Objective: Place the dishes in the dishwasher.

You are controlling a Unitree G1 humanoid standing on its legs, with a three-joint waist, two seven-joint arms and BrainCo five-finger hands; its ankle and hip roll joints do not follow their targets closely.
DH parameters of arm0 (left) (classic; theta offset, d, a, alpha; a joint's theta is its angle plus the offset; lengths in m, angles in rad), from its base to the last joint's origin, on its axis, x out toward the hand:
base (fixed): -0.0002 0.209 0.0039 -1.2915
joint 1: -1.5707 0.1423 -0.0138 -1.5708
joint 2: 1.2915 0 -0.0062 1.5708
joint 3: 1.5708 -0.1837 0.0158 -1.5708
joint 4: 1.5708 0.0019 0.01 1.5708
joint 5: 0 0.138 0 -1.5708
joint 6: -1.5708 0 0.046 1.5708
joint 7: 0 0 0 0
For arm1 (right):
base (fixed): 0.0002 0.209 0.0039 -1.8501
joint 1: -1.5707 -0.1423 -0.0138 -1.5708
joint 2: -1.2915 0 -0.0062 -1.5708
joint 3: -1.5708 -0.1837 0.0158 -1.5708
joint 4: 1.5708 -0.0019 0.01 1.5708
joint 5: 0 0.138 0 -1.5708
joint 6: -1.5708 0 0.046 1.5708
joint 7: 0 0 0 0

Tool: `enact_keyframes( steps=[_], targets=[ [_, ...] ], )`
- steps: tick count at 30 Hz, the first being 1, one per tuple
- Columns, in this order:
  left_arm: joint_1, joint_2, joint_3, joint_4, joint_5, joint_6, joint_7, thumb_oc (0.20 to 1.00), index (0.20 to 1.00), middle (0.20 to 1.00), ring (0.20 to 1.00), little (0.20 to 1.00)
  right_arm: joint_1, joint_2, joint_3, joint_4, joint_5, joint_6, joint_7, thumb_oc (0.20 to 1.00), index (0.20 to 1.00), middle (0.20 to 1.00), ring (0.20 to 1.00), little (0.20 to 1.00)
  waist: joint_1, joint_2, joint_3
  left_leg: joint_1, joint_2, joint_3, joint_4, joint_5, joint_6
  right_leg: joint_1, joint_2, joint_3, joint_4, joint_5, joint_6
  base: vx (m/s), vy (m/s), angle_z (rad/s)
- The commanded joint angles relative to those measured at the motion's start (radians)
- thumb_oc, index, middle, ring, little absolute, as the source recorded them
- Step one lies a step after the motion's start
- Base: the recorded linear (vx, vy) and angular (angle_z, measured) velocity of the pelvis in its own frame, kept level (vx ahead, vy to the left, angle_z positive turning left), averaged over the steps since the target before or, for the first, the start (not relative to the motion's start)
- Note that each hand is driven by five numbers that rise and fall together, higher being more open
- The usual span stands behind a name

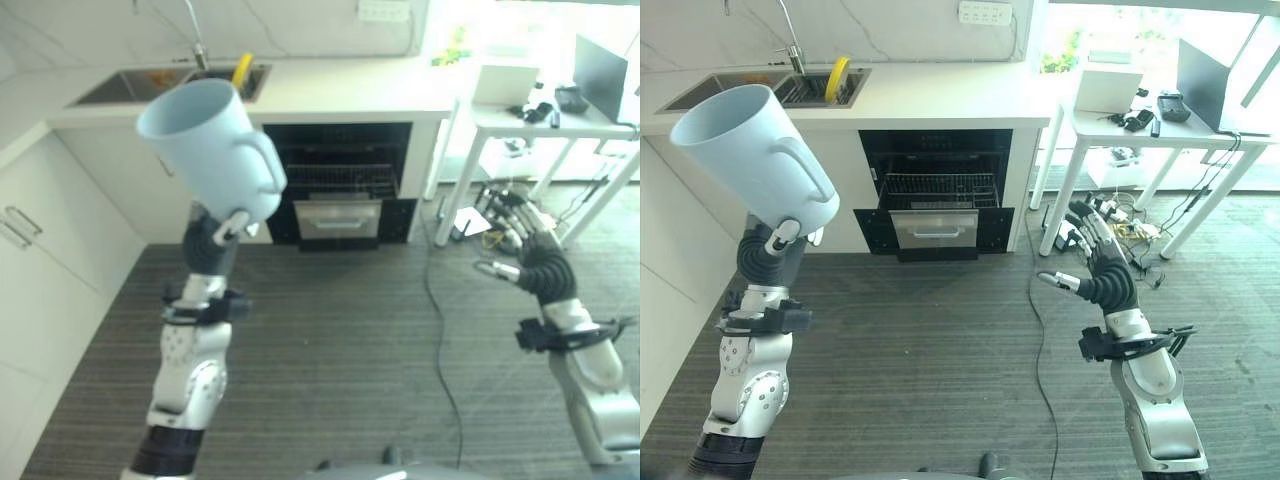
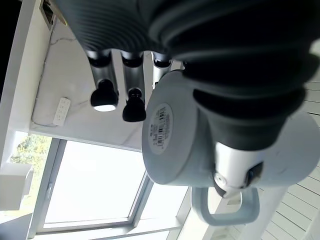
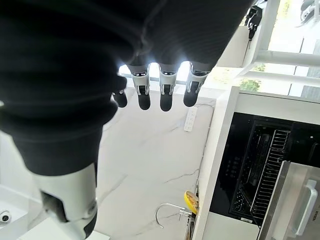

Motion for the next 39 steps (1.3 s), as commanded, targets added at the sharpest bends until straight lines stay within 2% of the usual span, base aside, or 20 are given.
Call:
enact_keyframes(
  steps=[1, 10, 11, 12, 14, 15, 17, 19, 20, 21, 23, 24, 26, 29, 32, 33, 34, 35, 37, 39],
  targets=[
    [-0.032, 0.047, 0.033, -0.010, 0.016, -0.070, -0.002, 0.200, 0.200, 0.200, 0.200, 0.200, -0.028, -0.012, 0.001, -0.017, 0.036, -0.056, -0.013, 1.000, 1.000, 1.000, 1.000, 1.000, -0.011, -0.028, -0.046, -0.005, 0.091, -0.011, 0.012, -0.028, -0.086, 0.042, -0.037, 0.036, 0.000, -0.062, 0.071, 0.00, -0.085, -0.02],
    [-0.025, 0.036, 0.048, -0.007, -0.026, -0.045, -0.009, 0.200, 0.200, 0.200, 0.200, 0.200, -0.040, -0.016, 0.001, -0.028, 0.025, -0.047, -0.014, 1.000, 1.000, 1.000, 1.000, 1.000, -0.013, -0.017, -0.038, 0.021, 0.118, 0.006, 0.012, -0.009, -0.115, 0.051, -0.005, 0.040, 0.000, -0.072, 0.051, -0.01, -0.126, 0.00],
    [-0.019, 0.037, 0.047, -0.011, -0.024, -0.049, -0.007, 0.200, 0.200, 0.200, 0.200, 0.200, -0.038, -0.022, -0.001, -0.032, 0.031, -0.043, -0.011, 1.000, 1.000, 1.000, 1.000, 1.000, -0.013, -0.019, -0.031, 0.021, 0.119, 0.016, 0.038, -0.003, -0.122, 0.056, -0.004, 0.048, 0.000, -0.070, 0.047, 0.01, -0.105, -0.02],
    [-0.012, 0.037, 0.048, -0.016, -0.030, -0.051, -0.010, 0.200, 0.200, 0.200, 0.200, 0.200, -0.034, -0.025, -0.008, -0.037, 0.027, -0.042, -0.006, 1.000, 1.000, 1.000, 1.000, 1.000, -0.015, -0.023, -0.017, -0.011, 0.129, 0.033, 0.123, 0.020, -0.134, 0.063, -0.004, 0.055, 0.000, -0.066, 0.040, 0.03, -0.134, -0.05],
    [-0.006, 0.032, 0.046, -0.010, -0.044, -0.040, -0.045, 0.200, 0.200, 0.200, 0.200, 0.200, -0.021, -0.037, -0.026, -0.029, 0.009, -0.054, -0.008, 1.000, 1.000, 1.000, 1.000, 1.000, -0.026, -0.041, 0.009, -0.086, 0.151, 0.056, 0.328, 0.020, -0.137, 0.075, -0.009, 0.063, 0.000, -0.060, 0.023, 0.04, -0.126, 0.05],
    [-0.003, 0.029, 0.043, -0.007, -0.033, -0.039, -0.052, 0.200, 0.200, 0.200, 0.200, 0.200, -0.019, -0.037, -0.031, -0.022, 0.002, -0.063, -0.007, 1.000, 1.000, 1.000, 1.000, 1.000, -0.029, -0.042, 0.016, -0.103, 0.156, 0.054, 0.358, 0.021, -0.137, 0.075, -0.008, 0.063, 0.000, -0.056, 0.021, 0.07, -0.027, 0.42],
    [0.011, 0.034, 0.040, -0.001, -0.051, -0.028, -0.054, 0.200, 0.200, 0.200, 0.200, 0.200, -0.016, -0.045, -0.052, 0.001, 0.005, -0.078, -0.014, 1.000, 1.000, 1.000, 1.000, 1.000, -0.032, -0.037, 0.032, -0.135, 0.194, 0.117, 0.256, 0.050, -0.144, 0.098, -0.005, 0.051, 0.000, -0.079, 0.033, 0.21, 0.122, 0.37],
    [0.027, 0.035, 0.049, 0.012, -0.075, -0.036, -0.064, 0.200, 0.200, 0.200, 0.200, 0.200, -0.008, -0.049, -0.070, 0.005, 0.023, -0.075, 0.006, 1.000, 1.000, 1.000, 1.000, 1.000, -0.029, -0.021, 0.030, -0.117, 0.202, 0.145, 0.073, 0.088, -0.149, 0.115, -0.007, 0.045, 0.000, -0.103, 0.050, 0.31, 0.217, 0.05],
    [0.037, 0.036, 0.053, 0.021, -0.076, -0.039, -0.073, 0.200, 0.200, 0.200, 0.200, 0.200, -0.001, -0.051, -0.078, -0.001, 0.048, -0.067, 0.023, 1.000, 1.000, 1.000, 1.000, 1.000, -0.020, -0.011, 0.033, -0.135, 0.208, 0.124, 0.015, 0.128, -0.158, 0.133, -0.004, 0.055, 0.000, -0.116, 0.055, 0.34, 0.211, -0.01],
    [0.048, 0.037, 0.052, 0.030, -0.053, -0.052, -0.082, 0.200, 0.200, 0.200, 0.200, 0.200, 0.009, -0.051, -0.088, -0.005, 0.058, -0.067, 0.033, 1.000, 1.000, 1.000, 1.000, 1.000, -0.010, -0.004, 0.034, -0.169, 0.211, 0.081, 0.012, 0.156, -0.168, 0.151, 0.002, 0.071, 0.000, -0.129, 0.054, 0.37, 0.209, -0.01],
    [0.067, 0.040, 0.053, 0.040, -0.027, -0.072, -0.090, 0.200, 0.200, 0.200, 0.200, 0.200, 0.014, -0.069, -0.101, 0.001, 0.068, -0.077, 0.047, 1.000, 1.000, 1.000, 1.000, 1.000, 0.011, 0.003, 0.032, -0.209, 0.208, 0.020, 0.012, 0.185, -0.174, 0.182, 0.012, 0.105, 0.000, -0.153, 0.047, 0.37, 0.222, -0.26],
    [0.074, 0.038, 0.057, 0.034, -0.026, -0.070, -0.083, 0.200, 0.200, 0.200, 0.200, 0.200, 0.009, -0.079, -0.103, 0.003, 0.078, -0.078, 0.050, 1.000, 1.000, 1.000, 1.000, 1.000, 0.023, 0.002, 0.030, -0.223, 0.200, 0.000, 0.012, 0.170, -0.172, 0.193, 0.010, 0.117, 0.000, -0.163, 0.046, 0.36, 0.268, -0.63],
    [0.071, 0.036, 0.060, 0.034, -0.016, -0.068, -0.062, 0.200, 0.200, 0.200, 0.200, 0.200, 0.005, -0.079, -0.107, -0.001, 0.080, -0.076, 0.052, 1.000, 1.000, 1.000, 1.000, 1.000, 0.024, -0.001, 0.021, -0.208, 0.201, 0.044, 0.012, 0.159, -0.164, 0.216, -0.015, 0.101, 0.000, -0.168, 0.060, 0.39, 0.355, -0.79],
    [0.031, 0.059, 0.038, 0.052, 0.070, -0.050, -0.051, 0.200, 0.200, 0.200, 0.200, 0.200, 0.011, -0.070, -0.106, -0.016, 0.116, -0.058, 0.052, 1.000, 1.000, 1.000, 1.000, 1.000, 0.037, -0.017, 0.008, -0.186, 0.162, 0.060, 0.012, 0.135, -0.120, 0.235, -0.061, 0.081, 0.042, -0.165, 0.097, 0.32, 0.352, -0.53],
    [0.003, 0.083, 0.030, 0.054, 0.098, -0.004, -0.083, 0.200, 0.200, 0.200, 0.200, 0.200, 0.002, -0.054, -0.098, -0.019, 0.092, -0.052, 0.027, 1.000, 1.000, 1.000, 1.000, 1.000, 0.054, -0.037, -0.001, -0.167, 0.122, 0.014, 0.012, 0.109, -0.084, 0.152, -0.103, 0.065, 0.200, -0.111, 0.139, 0.18, 0.191, -0.02],
    [0.003, 0.083, 0.030, 0.054, 0.098, -0.004, -0.083, 0.200, 0.200, 0.200, 0.200, 0.200, 0.002, -0.054, -0.098, -0.019, 0.092, -0.052, 0.027, 1.000, 1.000, 1.000, 1.000, 1.000, 0.054, -0.037, -0.001, -0.167, 0.122, 0.014, 0.012, 0.109, -0.084, 0.152, -0.103, 0.065, 0.200, -0.111, 0.139, 0.25, 0.254, 0.09],
    [0.002, 0.087, 0.040, 0.047, 0.114, 0.020, -0.099, 0.200, 0.200, 0.200, 0.200, 0.200, -0.011, -0.033, -0.092, -0.020, 0.089, -0.042, 0.017, 1.000, 1.000, 1.000, 1.000, 1.000, 0.067, -0.043, -0.009, -0.155, 0.092, -0.017, 0.012, 0.097, -0.062, 0.117, -0.107, 0.068, 0.291, -0.093, 0.155, 0.17, 0.175, 0.19],
    [0.003, 0.088, 0.041, 0.046, 0.117, 0.022, -0.099, 0.200, 0.200, 0.200, 0.200, 0.200, -0.012, -0.029, -0.090, -0.021, 0.087, -0.041, 0.017, 1.000, 1.000, 1.000, 1.000, 1.000, 0.069, -0.043, -0.010, -0.154, 0.088, -0.019, 0.012, 0.096, -0.060, 0.114, -0.106, 0.069, 0.303, -0.091, 0.156, 0.26, 0.272, 0.25],
    [0.006, 0.089, 0.043, 0.042, 0.133, 0.032, -0.103, 0.200, 0.200, 0.200, 0.200, 0.200, -0.007, -0.002, -0.074, -0.030, 0.054, -0.035, 0.020, 1.000, 1.000, 1.000, 1.000, 1.000, 0.076, -0.042, -0.011, -0.136, 0.062, -0.030, 0.012, 0.081, -0.042, 0.073, -0.114, 0.057, 0.417, -0.041, 0.161, 0.18, 0.201, 0.23],
    [0.006, 0.088, 0.041, 0.038, 0.157, 0.037, -0.106, 0.200, 0.200, 0.200, 0.200, 0.200, 0.005, 0.010, -0.057, -0.031, 0.030, -0.035, 0.022, 1.000, 1.000, 1.000, 1.000, 1.000, 0.071, -0.024, -0.003, -0.106, 0.061, -0.034, 0.012, 0.063, -0.031, -0.002, -0.115, 0.034, 0.562, -0.003, 0.154, 0.20, 0.206, 0.05]
  ],
)
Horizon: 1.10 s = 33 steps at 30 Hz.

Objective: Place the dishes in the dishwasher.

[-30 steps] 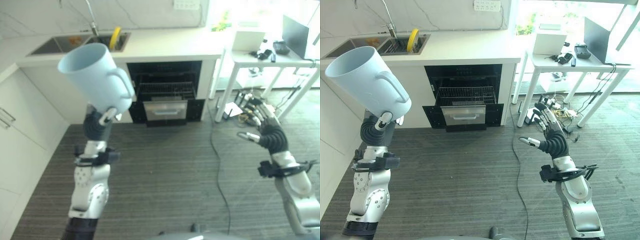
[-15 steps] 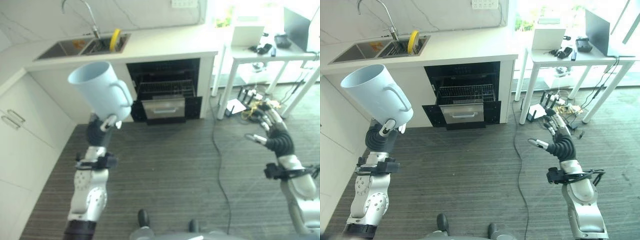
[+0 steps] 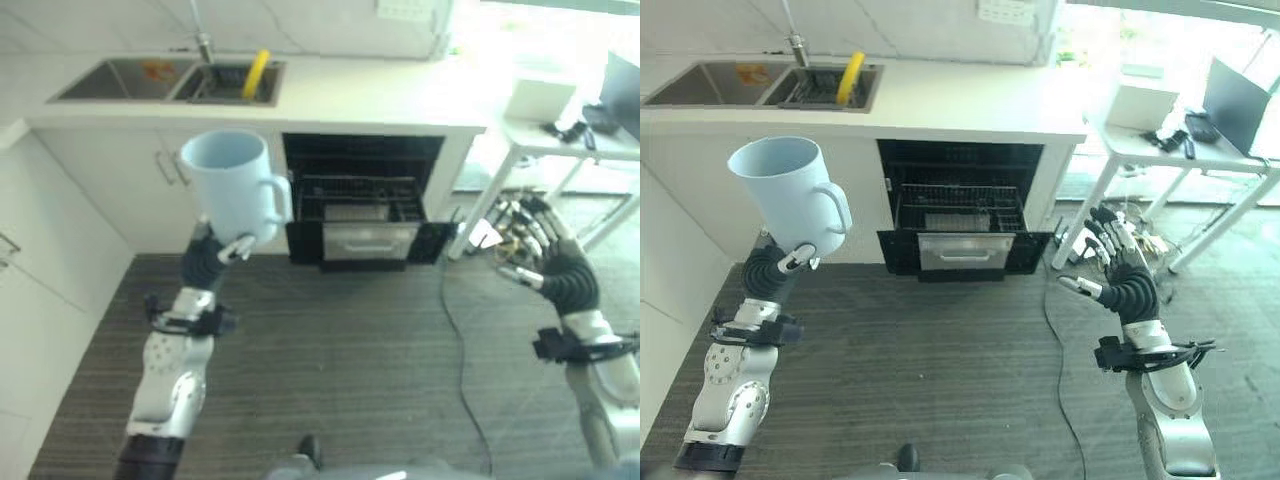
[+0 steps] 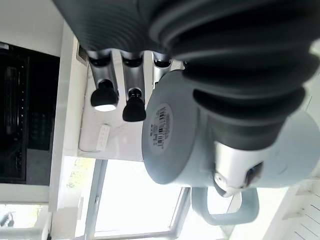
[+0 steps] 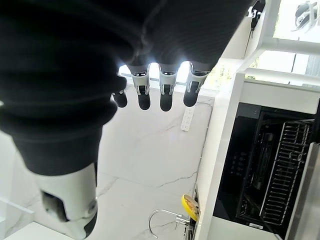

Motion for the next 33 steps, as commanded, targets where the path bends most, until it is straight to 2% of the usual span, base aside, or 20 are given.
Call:
enact_keyframes(
  steps=[1, 3, 7, 8, 11, 14, 16, 18, 19, 20, 22, 23, 24, 25, 27, 28, 29, 31, 32, 33],
  targets=[
    [-0.021, 0.022, 0.019, -0.085, 0.075, -0.030, -0.002, 0.200, 0.200, 0.200, 0.200, 0.200, -0.052, -0.043, 0.021, 0.011, -0.039, -0.035, -0.001, 1.000, 1.000, 1.000, 1.000, 1.000, -0.014, 0.033, -0.037, -0.033, 0.044, -0.090, -0.019, 0.001, -0.059, 0.023, 0.085, -0.089, 0.084, 0.050, -0.055, 0.19, 0.135, -0.02],
    [-0.037, 0.034, 0.010, -0.085, 0.093, -0.035, 0.021, 0.200, 0.200, 0.200, 0.200, 0.200, -0.065, -0.054, 0.036, 0.025, -0.037, -0.038, 0.005, 1.000, 1.000, 1.000, 1.000, 1.000, -0.023, 0.029, -0.026, -0.016, 0.045, -0.080, -0.019, -0.006, -0.064, -0.010, 0.099, -0.114, 0.023, 0.025, -0.067, 0.17, 0.010, -0.20],
    [-0.045, 0.052, 0.006, -0.091, 0.078, -0.041, 0.035, 0.200, 0.200, 0.200, 0.200, 0.200, -0.056, -0.084, 0.015, 0.027, 0.000, -0.056, 0.027, 1.000, 1.000, 1.000, 1.000, 1.000, -0.043, 0.012, 0.002, 0.027, 0.042, -0.073, -0.019, -0.044, -0.078, -0.006, 0.106, -0.196, -0.277, 0.011, -0.077, 0.21, -0.143, -0.23],
    [-0.029, 0.050, 0.004, -0.102, 0.089, -0.043, 0.041, 0.200, 0.200, 0.200, 0.200, 0.200, -0.051, -0.093, 0.012, 0.025, 0.018, -0.060, 0.034, 1.000, 1.000, 1.000, 1.000, 1.000, -0.055, 0.003, 0.009, 0.053, 0.045, -0.061, -0.019, -0.075, -0.084, -0.014, 0.094, -0.203, -0.383, 0.060, -0.067, 0.26, -0.221, -0.22],
    [-0.009, 0.054, -0.010, -0.104, 0.113, -0.040, 0.057, 0.200, 0.200, 0.200, 0.200, 0.200, -0.049, -0.095, 0.032, 0.015, 0.019, -0.066, 0.037, 1.000, 1.000, 1.000, 1.000, 1.000, -0.087, -0.002, 0.017, 0.116, 0.046, -0.073, -0.019, -0.132, -0.084, -0.077, 0.064, -0.161, -0.471, 0.191, -0.041, 0.31, -0.345, -0.15],
    [-0.019, 0.057, -0.014, -0.104, 0.078, -0.028, 0.054, 0.200, 0.200, 0.200, 0.200, 0.200, -0.069, -0.097, 0.057, 0.020, 0.000, -0.068, 0.016, 1.000, 1.000, 1.000, 1.000, 1.000, -0.094, 0.003, 0.005, 0.159, 0.058, -0.092, -0.019, -0.170, -0.084, -0.081, 0.057, -0.159, -0.507, 0.193, -0.033, 0.32, -0.419, 0.29],
    [-0.023, 0.042, -0.015, -0.101, -0.020, 0.006, 0.055, 0.200, 0.200, 0.200, 0.200, 0.200, -0.105, -0.098, 0.091, 0.035, -0.077, -0.040, -0.020, 1.000, 1.000, 1.000, 1.000, 1.000, -0.092, 0.012, -0.015, 0.188, 0.071, -0.098, -0.019, -0.184, -0.094, -0.060, 0.066, -0.158, -0.511, 0.188, -0.042, 0.21, -0.319, 0.45],
    [-0.022, 0.020, -0.014, -0.106, -0.095, 0.014, 0.053, 0.200, 0.200, 0.200, 0.200, 0.200, -0.130, -0.107, 0.104, 0.036, -0.082, -0.012, -0.027, 1.000, 1.000, 1.000, 1.000, 1.000, -0.100, 0.024, -0.038, 0.216, 0.094, -0.088, -0.019, -0.181, -0.117, -0.044, 0.087, -0.153, -0.511, 0.173, -0.063, 0.17, -0.251, -0.05],
    [-0.023, 0.010, -0.013, -0.112, -0.114, 0.018, 0.047, 0.200, 0.200, 0.200, 0.200, 0.200, -0.135, -0.110, 0.104, 0.036, -0.082, -0.007, -0.029, 1.000, 1.000, 1.000, 1.000, 1.000, -0.102, 0.026, -0.045, 0.213, 0.103, -0.082, -0.019, -0.153, -0.129, -0.042, 0.092, -0.151, -0.511, 0.174, -0.076, 0.23, -0.330, -0.20],
    [-0.022, -0.003, -0.016, -0.120, -0.139, 0.023, 0.029, 0.200, 0.200, 0.200, 0.200, 0.200, -0.133, -0.116, 0.096, 0.039, -0.087, -0.002, -0.024, 1.000, 1.000, 1.000, 1.000, 1.000, -0.106, 0.038, -0.054, 0.200, 0.133, -0.071, 0.017, -0.093, -0.152, -0.025, 0.116, -0.141, -0.511, 0.153, -0.095, 0.16, -0.299, -0.09],
    [-0.016, -0.014, -0.019, -0.128, -0.153, 0.016, 0.022, 0.200, 0.200, 0.200, 0.200, 0.200, -0.122, -0.127, 0.082, 0.033, -0.074, 0.007, -0.012, 1.000, 1.000, 1.000, 1.000, 1.000, -0.109, 0.047, -0.057, 0.155, 0.156, -0.085, 0.105, -0.031, -0.178, -0.007, 0.138, -0.128, -0.511, 0.132, -0.116, 0.14, -0.243, 0.01],
    [-0.011, -0.021, -0.014, -0.130, -0.180, 0.009, 0.010, 0.200, 0.200, 0.200, 0.200, 0.200, -0.114, -0.131, 0.068, 0.030, -0.064, 0.013, 0.004, 1.000, 1.000, 1.000, 1.000, 1.000, -0.109, 0.045, -0.055, 0.110, 0.175, -0.081, 0.195, 0.017, -0.192, 0.013, 0.145, -0.117, -0.511, 0.116, -0.130, 0.14, -0.166, -0.09],
    [-0.008, -0.026, -0.010, -0.129, -0.190, 0.005, 0.003, 0.200, 0.200, 0.200, 0.200, 0.200, -0.108, -0.131, 0.062, 0.028, -0.063, 0.015, 0.013, 1.000, 1.000, 1.000, 1.000, 1.000, -0.110, 0.047, -0.054, 0.095, 0.187, -0.075, 0.240, 0.010, -0.196, 0.025, 0.150, -0.117, -0.511, 0.102, -0.134, 0.22, -0.240, -0.15],
    [0.016, -0.043, 0.003, -0.130, -0.217, -0.014, -0.019, 0.200, 0.200, 0.200, 0.200, 0.200, -0.095, -0.126, 0.053, 0.035, -0.072, 0.009, 0.037, 1.000, 1.000, 1.000, 1.000, 1.000, -0.101, 0.038, -0.043, 0.032, 0.192, -0.076, 0.365, 0.024, -0.195, 0.056, 0.148, -0.117, -0.511, 0.084, -0.155, 0.18, -0.158, -0.10],
    [0.024, -0.054, 0.006, -0.125, -0.222, -0.018, -0.033, 0.200, 0.200, 0.200, 0.200, 0.200, -0.094, -0.122, 0.053, 0.042, -0.082, 0.010, 0.035, 1.000, 1.000, 1.000, 1.000, 1.000, -0.090, 0.032, -0.032, -0.008, 0.182, -0.067, 0.376, 0.007, -0.183, 0.074, 0.147, -0.120, -0.511, 0.072, -0.158, 0.14, -0.097, 0.02],
    [0.026, -0.056, 0.007, -0.123, -0.224, -0.017, -0.037, 0.200, 0.200, 0.200, 0.200, 0.200, -0.096, -0.121, 0.054, 0.046, -0.084, 0.010, 0.032, 1.000, 1.000, 1.000, 1.000, 1.000, -0.086, 0.030, -0.027, -0.018, 0.175, -0.058, 0.368, -0.006, -0.176, 0.081, 0.146, -0.122, -0.511, 0.066, -0.156, 0.19, 0.010, 0.09],
    [0.034, -0.057, 0.004, -0.118, -0.225, -0.024, -0.047, 0.200, 0.200, 0.200, 0.200, 0.200, -0.104, -0.118, 0.054, 0.055, -0.083, 0.010, 0.031, 1.000, 1.000, 1.000, 1.000, 1.000, -0.081, 0.036, -0.023, -0.018, 0.171, -0.019, 0.290, -0.022, -0.169, 0.092, 0.146, -0.135, -0.511, 0.053, -0.149, 0.17, 0.071, 0.04],
    [0.043, -0.057, 0.008, -0.119, -0.232, -0.026, -0.053, 0.200, 0.200, 0.200, 0.200, 0.200, -0.103, -0.112, 0.051, 0.057, -0.088, 0.010, 0.040, 1.000, 1.000, 1.000, 1.000, 1.000, -0.079, 0.049, -0.018, -0.009, 0.173, 0.026, 0.165, -0.012, -0.173, 0.105, 0.148, -0.146, -0.511, 0.037, -0.140, 0.21, 0.154, 0.24],
    [0.046, -0.058, 0.009, -0.116, -0.236, -0.033, -0.048, 0.200, 0.200, 0.200, 0.200, 0.200, -0.098, -0.109, 0.050, 0.058, -0.097, 0.008, 0.053, 1.000, 1.000, 1.000, 1.000, 1.000, -0.077, 0.057, -0.017, 0.003, 0.167, 0.039, 0.053, 0.000, -0.175, 0.116, 0.149, -0.146, -0.511, 0.025, -0.131, 0.26, 0.244, 0.45],
    [0.046, -0.058, 0.010, -0.113, -0.240, -0.037, -0.044, 0.200, 0.200, 0.200, 0.200, 0.200, -0.092, -0.111, 0.049, 0.057, -0.100, 0.006, 0.059, 1.000, 1.000, 1.000, 1.000, 1.000, -0.069, 0.065, -0.015, -0.009, 0.170, 0.025, -0.018, 0.023, -0.184, 0.129, 0.154, -0.139, -0.511, 0.012, -0.127, 0.27, 0.257, 0.38]
  ],
)
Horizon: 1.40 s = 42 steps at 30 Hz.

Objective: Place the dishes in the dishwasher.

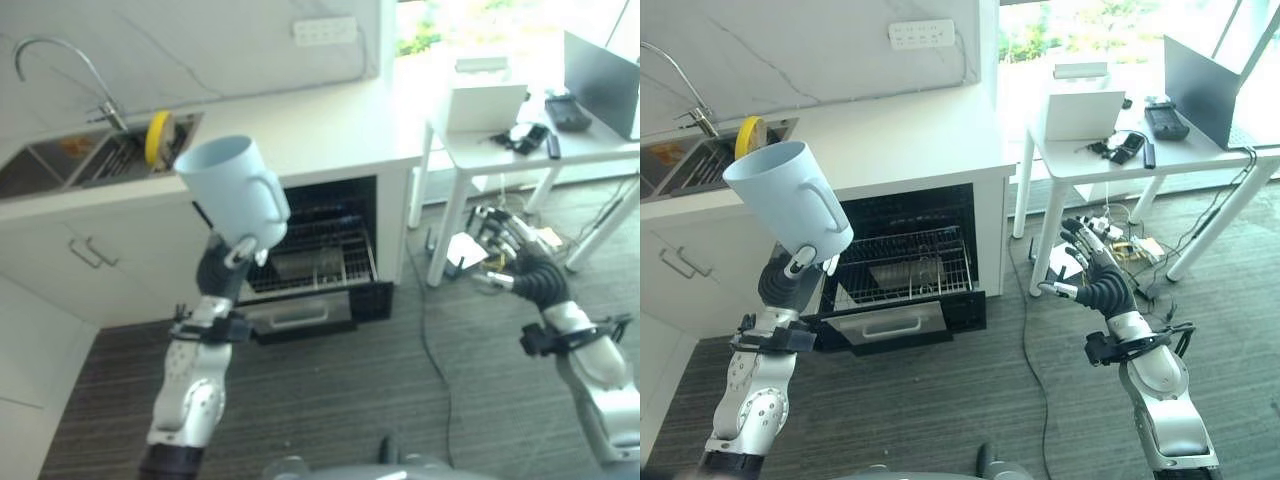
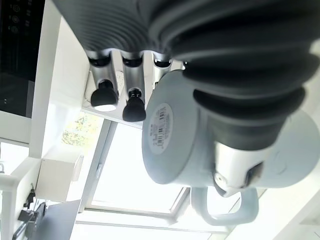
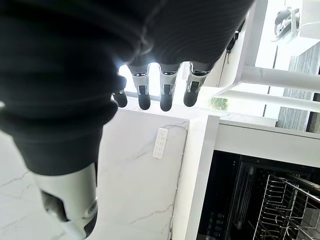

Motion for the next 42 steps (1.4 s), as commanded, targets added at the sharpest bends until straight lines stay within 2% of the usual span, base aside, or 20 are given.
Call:
enact_keyframes(
  steps=[1, 4, 6, 7, 9, 11, 15, 17, 19, 21, 22, 23, 24, 25, 26, 30, 31, 35, 40, 42],
  targets=[
    [0.000, 0.045, 0.050, -0.071, -0.041, -0.089, -0.002, 0.200, 0.200, 0.200, 0.200, 0.200, -0.024, -0.010, -0.017, -0.049, -0.024, -0.048, 0.025, 1.000, 1.000, 1.000, 1.000, 1.000, 0.019, 0.027, -0.001, 0.052, -0.007, -0.040, -0.142, 0.078, 0.007, 0.047, -0.057, 0.094, 0.007, -0.043, 0.125, 0.21, 0.191, 0.22],
    [0.010, 0.038, 0.047, -0.057, -0.044, -0.111, -0.016, 0.200, 0.200, 0.200, 0.200, 0.200, -0.027, -0.030, -0.023, -0.052, -0.013, -0.042, 0.025, 1.000, 1.000, 1.000, 1.000, 1.000, 0.046, 0.030, 0.008, -0.032, 0.018, -0.071, -0.142, 0.158, -0.017, 0.106, -0.042, 0.107, 0.007, -0.084, 0.117, 0.27, 0.256, -0.11],
    [0.020, 0.031, 0.049, -0.051, -0.053, -0.125, -0.022, 0.200, 0.200, 0.200, 0.200, 0.200, -0.026, -0.038, -0.030, -0.047, -0.010, -0.051, 0.029, 1.000, 1.000, 1.000, 1.000, 1.000, 0.053, 0.024, 0.008, -0.041, 0.024, -0.038, -0.142, 0.152, -0.013, 0.133, -0.057, 0.095, 0.007, -0.099, 0.125, 0.31, 0.395, -0.27],
    [0.014, 0.039, 0.054, -0.044, -0.063, -0.131, -0.008, 0.200, 0.200, 0.200, 0.200, 0.200, -0.008, -0.040, -0.045, -0.054, 0.003, -0.053, 0.040, 1.000, 1.000, 1.000, 1.000, 1.000, 0.055, 0.014, 0.002, -0.035, 0.010, -0.029, -0.142, 0.136, 0.003, 0.155, -0.079, 0.088, 0.007, -0.102, 0.142, 0.35, 0.444, -0.28],
    [-0.017, 0.044, 0.060, -0.046, -0.052, -0.108, -0.008, 0.200, 0.200, 0.200, 0.200, 0.200, 0.005, -0.032, -0.059, -0.067, 0.013, -0.051, 0.043, 1.000, 1.000, 1.000, 1.000, 1.000, 0.067, -0.011, -0.007, -0.022, -0.015, -0.026, -0.142, 0.109, 0.026, 0.175, -0.115, 0.072, 0.007, -0.093, 0.171, 0.31, 0.353, -0.30],
    [-0.063, 0.048, 0.056, -0.045, -0.027, -0.076, -0.009, 0.200, 0.200, 0.200, 0.200, 0.200, -0.010, -0.012, -0.052, -0.061, -0.004, -0.045, 0.005, 1.000, 1.000, 1.000, 1.000, 1.000, 0.086, -0.043, -0.011, -0.015, -0.045, -0.028, -0.142, 0.088, 0.049, 0.189, -0.152, 0.040, 0.013, -0.075, 0.201, 0.25, 0.280, -0.07],
    [-0.083, 0.060, 0.065, -0.053, -0.015, -0.038, -0.022, 0.200, 0.200, 0.200, 0.200, 0.200, -0.016, 0.012, -0.053, -0.067, 0.003, -0.026, -0.019, 1.000, 1.000, 1.000, 1.000, 1.000, 0.104, -0.065, -0.015, -0.005, -0.088, -0.069, -0.142, 0.066, 0.083, 0.155, -0.175, 0.040, 0.128, -0.075, 0.219, 0.17, 0.190, 0.33],
    [-0.072, 0.061, 0.074, -0.066, -0.009, -0.029, -0.030, 0.200, 0.200, 0.200, 0.200, 0.200, -0.013, 0.031, -0.048, -0.078, -0.012, -0.021, -0.004, 1.000, 1.000, 1.000, 1.000, 1.000, 0.118, -0.070, -0.015, 0.000, -0.100, -0.075, -0.142, 0.059, 0.096, 0.135, -0.192, 0.019, 0.188, -0.044, 0.224, 0.10, 0.140, 0.20],
    [-0.069, 0.071, 0.076, -0.072, 0.013, -0.044, -0.013, 0.200, 0.200, 0.200, 0.200, 0.200, -0.008, 0.044, -0.034, -0.075, -0.028, -0.030, -0.015, 1.000, 1.000, 1.000, 1.000, 1.000, 0.116, -0.062, -0.007, 0.021, -0.107, -0.087, -0.142, 0.045, 0.111, 0.075, -0.193, 0.024, 0.303, -0.009, 0.224, 0.08, 0.131, -0.08],
    [-0.081, 0.074, 0.067, -0.071, 0.045, -0.054, 0.016, 0.200, 0.200, 0.200, 0.200, 0.200, -0.021, 0.051, -0.015, -0.059, -0.009, -0.027, -0.029, 1.000, 1.000, 1.000, 1.000, 1.000, 0.102, -0.055, -0.001, 0.045, -0.104, -0.090, -0.142, 0.033, 0.112, 0.021, -0.173, 0.034, 0.326, -0.012, 0.213, 0.09, 0.048, -0.29],
    [-0.103, 0.086, 0.049, -0.067, 0.059, -0.064, 0.038, 0.200, 0.200, 0.200, 0.200, 0.200, -0.024, 0.046, -0.012, -0.050, 0.006, -0.036, -0.042, 1.000, 1.000, 1.000, 1.000, 1.000, 0.085, -0.051, 0.006, 0.057, -0.102, -0.098, -0.142, 0.026, 0.104, 0.003, -0.144, 0.039, 0.235, -0.042, 0.199, 0.12, -0.131, -0.31],
    [-0.122, 0.091, 0.032, -0.072, 0.086, -0.074, 0.051, 0.200, 0.200, 0.200, 0.200, 0.200, -0.025, 0.036, -0.019, -0.050, 0.029, -0.047, -0.053, 1.000, 1.000, 1.000, 1.000, 1.000, 0.063, -0.054, 0.019, 0.073, -0.098, -0.100, -0.142, 0.008, 0.098, -0.029, -0.152, 0.041, 0.113, 0.000, 0.198, 0.09, -0.168, -0.24],
    [-0.124, 0.091, 0.029, -0.073, 0.092, -0.076, 0.053, 0.200, 0.200, 0.200, 0.200, 0.200, -0.027, 0.036, -0.019, -0.048, 0.032, -0.048, -0.053, 1.000, 1.000, 1.000, 1.000, 1.000, 0.061, -0.054, 0.021, 0.075, -0.097, -0.101, -0.142, 0.005, 0.097, -0.032, -0.154, 0.041, 0.100, 0.012, 0.199, 0.06, -0.251, 0.04],
    [-0.126, 0.095, 0.020, -0.078, 0.113, -0.088, 0.064, 0.200, 0.200, 0.200, 0.200, 0.200, -0.043, 0.040, -0.010, -0.047, 0.039, -0.045, -0.061, 1.000, 1.000, 1.000, 1.000, 1.000, 0.055, -0.057, 0.027, 0.090, -0.092, -0.095, -0.142, -0.011, 0.091, -0.056, -0.171, 0.028, 0.068, 0.066, 0.208, 0.04, -0.220, 0.18],
    [-0.126, 0.101, 0.018, -0.082, 0.124, -0.090, 0.068, 0.200, 0.200, 0.200, 0.200, 0.200, -0.045, 0.042, -0.005, -0.049, 0.043, -0.042, -0.069, 1.000, 1.000, 1.000, 1.000, 1.000, 0.051, -0.056, 0.029, 0.094, -0.091, -0.097, -0.142, -0.017, 0.093, -0.058, -0.171, 0.045, 0.065, 0.070, 0.213, 0.07, -0.296, 0.21],
    [-0.118, 0.101, -0.001, -0.088, 0.138, -0.080, 0.095, 0.200, 0.200, 0.200, 0.200, 0.200, -0.056, 0.038, 0.014, -0.043, 0.043, 0.004, -0.105, 1.000, 1.000, 1.000, 1.000, 1.000, 0.049, -0.058, 0.014, 0.110, -0.086, -0.106, -0.142, -0.018, 0.098, -0.023, -0.150, 0.063, 0.025, 0.067, 0.204, 0.05, -0.198, 0.28],
    [-0.119, 0.099, -0.008, -0.085, 0.148, -0.078, 0.103, 0.200, 0.200, 0.200, 0.200, 0.200, -0.064, 0.035, 0.021, -0.039, 0.054, 0.028, -0.104, 1.000, 1.000, 1.000, 1.000, 1.000, 0.048, -0.057, 0.003, 0.122, -0.079, -0.098, -0.142, -0.034, 0.093, -0.009, -0.147, 0.058, 0.011, 0.051, 0.203, 0.01, -0.154, 0.04],
    [-0.117, 0.102, -0.022, -0.089, 0.205, -0.071, 0.149, 0.200, 0.200, 0.200, 0.200, 0.200, -0.074, 0.019, 0.038, -0.047, 0.090, 0.089, -0.064, 1.000, 1.000, 1.000, 1.000, 1.000, 0.038, -0.044, -0.022, 0.135, -0.059, -0.082, -0.142, -0.033, 0.076, 0.003, -0.129, 0.070, 0.007, 0.020, 0.181, 0.05, -0.133, -0.13],
    [-0.122, 0.094, -0.036, -0.086, 0.215, -0.066, 0.134, 0.200, 0.200, 0.200, 0.200, 0.200, -0.091, 0.014, 0.046, -0.059, 0.122, 0.115, -0.026, 1.000, 1.000, 1.000, 1.000, 1.000, 0.026, -0.026, -0.037, 0.133, -0.042, -0.089, -0.142, -0.015, 0.060, 0.009, -0.108, 0.086, 0.007, 0.007, 0.158, 0.03, -0.113, -0.03],
    [-0.118, 0.102, -0.055, -0.076, 0.212, -0.047, 0.073, 0.200, 0.200, 0.200, 0.200, 0.200, -0.100, 0.010, 0.060, -0.080, 0.176, 0.125, 0.055, 1.000, 1.000, 1.000, 1.000, 1.000, 0.020, -0.012, -0.044, 0.129, -0.031, -0.089, -0.142, -0.010, 0.051, 0.012, -0.104, 0.085, 0.007, -0.003, 0.154, 0.03, -0.075, 0.02]
  ],
)
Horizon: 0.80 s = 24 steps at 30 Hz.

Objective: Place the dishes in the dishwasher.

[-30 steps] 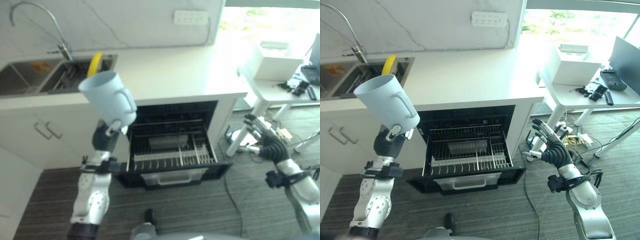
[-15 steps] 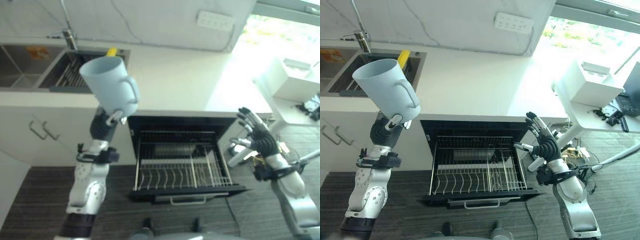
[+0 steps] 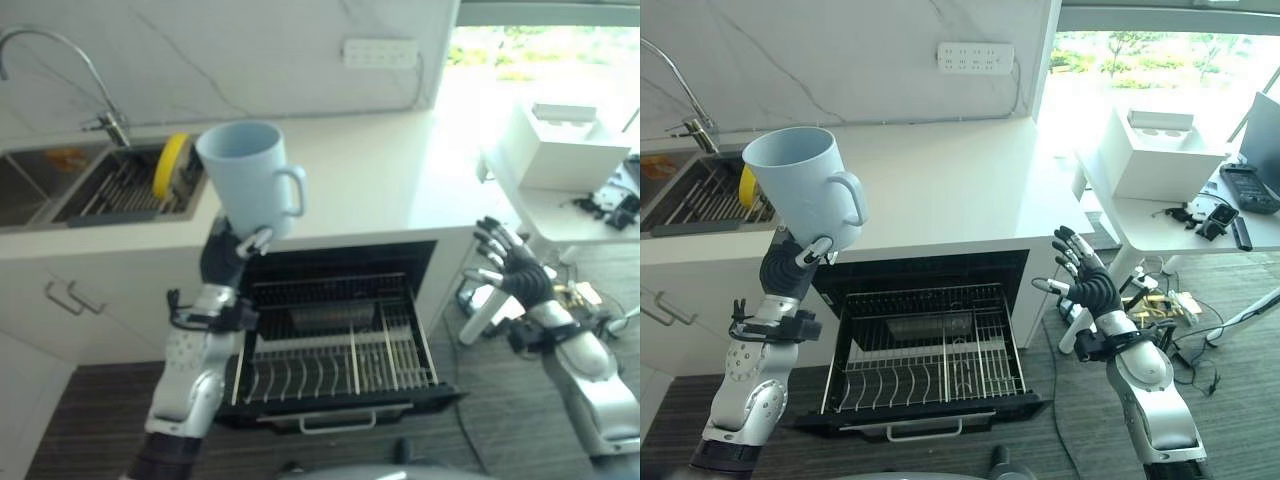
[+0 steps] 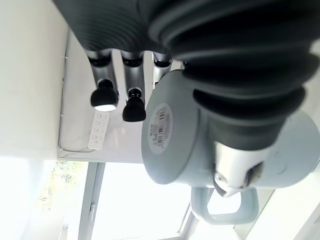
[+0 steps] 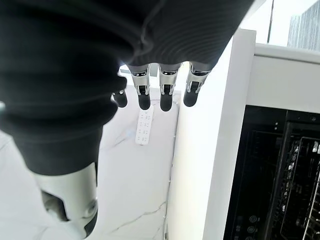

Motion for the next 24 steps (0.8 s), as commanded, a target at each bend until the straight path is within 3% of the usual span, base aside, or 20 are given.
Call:
enact_keyframes(
  steps=[1, 6, 9, 11, 15, 19, 24],
  targets=[
    [-0.053, 0.063, -0.017, -0.032, 0.015, -0.026, -0.065, 0.200, 0.200, 0.200, 0.200, 0.200, -0.062, -0.007, 0.018, -0.075, 0.097, -0.022, 0.092, 1.000, 1.000, 1.000, 1.000, 1.000, 0.002, -0.053, -0.032, -0.020, -0.035, -0.056, 0.007, -0.044, -0.012, 0.033, -0.043, 0.000, 0.007, -0.071, 0.040, 0.03, -0.040, 0.02],
    [-0.068, 0.077, -0.039, 0.001, 0.017, -0.005, -0.115, 0.200, 0.200, 0.200, 0.200, 0.200, -0.086, -0.017, 0.032, -0.089, 0.129, -0.031, 0.129, 1.000, 1.000, 1.000, 1.000, 1.000, 0.002, -0.046, -0.038, -0.020, -0.032, -0.063, 0.007, -0.043, -0.019, 0.038, -0.045, -0.007, 0.007, -0.075, 0.040, 0.00, -0.013, 0.11],
    [-0.085, 0.081, -0.065, 0.013, -0.031, 0.048, -0.216, 0.200, 0.200, 0.200, 0.200, 0.200, -0.123, -0.035, 0.050, -0.084, 0.172, -0.019, 0.211, 1.000, 1.000, 1.000, 1.000, 1.000, 0.005, -0.044, -0.041, -0.020, -0.031, -0.062, 0.007, -0.044, -0.022, 0.041, -0.047, -0.013, 0.007, -0.077, 0.043, 0.00, -0.001, 0.03],
    [-0.111, 0.082, -0.094, 0.032, -0.087, 0.095, -0.292, 0.200, 0.200, 0.200, 0.200, 0.200, -0.162, -0.060, 0.076, -0.071, 0.235, -0.008, 0.309, 1.000, 1.000, 1.000, 1.000, 1.000, 0.009, -0.043, -0.044, -0.017, -0.030, -0.059, 0.007, -0.044, -0.024, 0.044, -0.048, -0.017, 0.007, -0.078, 0.044, 0.00, 0.000, 0.00],
    [-0.163, 0.073, -0.156, 0.076, -0.177, 0.180, -0.415, 0.200, 0.200, 0.200, 0.200, 0.200, -0.240, -0.077, 0.109, 0.002, 0.368, -0.018, 0.385, 1.000, 1.000, 1.000, 1.000, 1.000, 0.018, -0.042, -0.048, -0.001, -0.031, -0.057, 0.007, -0.061, -0.027, 0.062, -0.050, -0.025, 0.007, -0.090, 0.049, -0.01, 0.003, 0.00],
    [-0.173, 0.067, -0.169, 0.099, -0.229, 0.237, -0.521, 0.200, 0.200, 0.200, 0.200, 0.200, -0.263, -0.078, 0.105, 0.043, 0.397, 0.006, 0.463, 1.000, 1.000, 1.000, 1.000, 1.000, 0.020, -0.041, -0.055, 0.006, -0.033, -0.053, 0.007, -0.066, -0.027, 0.066, -0.052, -0.024, 0.007, -0.092, 0.050, -0.01, 0.004, 0.00],
    [-0.195, 0.021, -0.179, 0.130, -0.382, 0.379, -0.704, 0.200, 0.200, 0.200, 0.200, 0.200, -0.337, -0.066, 0.103, 0.136, 0.461, 0.035, 0.563, 1.000, 1.000, 1.000, 1.000, 1.000, 0.026, -0.046, -0.064, 0.017, -0.036, -0.051, 0.007, -0.074, -0.028, 0.076, -0.053, -0.022, 0.007, -0.095, 0.050, 0.00, 0.000, 0.00]
  ],
)
